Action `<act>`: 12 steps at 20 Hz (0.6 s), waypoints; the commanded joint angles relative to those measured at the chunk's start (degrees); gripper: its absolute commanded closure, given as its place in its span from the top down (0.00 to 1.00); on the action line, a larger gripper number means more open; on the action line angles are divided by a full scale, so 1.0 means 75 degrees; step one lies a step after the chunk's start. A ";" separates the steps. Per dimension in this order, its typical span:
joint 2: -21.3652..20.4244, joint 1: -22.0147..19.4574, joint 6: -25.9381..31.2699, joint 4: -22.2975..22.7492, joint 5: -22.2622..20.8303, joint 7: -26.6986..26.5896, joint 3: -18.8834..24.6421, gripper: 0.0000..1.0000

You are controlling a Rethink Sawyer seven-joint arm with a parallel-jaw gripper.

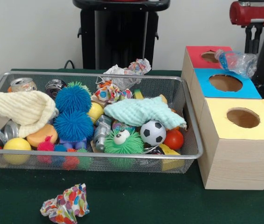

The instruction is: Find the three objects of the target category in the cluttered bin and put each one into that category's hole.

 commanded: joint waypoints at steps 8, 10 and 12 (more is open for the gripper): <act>-0.0392 -0.0542 0.1186 0.0238 -0.0131 0.0605 0.0948 0.00; -0.0406 -0.0580 0.1172 0.0274 -0.0155 0.0598 0.0988 0.00; -0.0414 -0.0606 0.1190 0.0274 -0.0163 0.0602 0.1020 0.00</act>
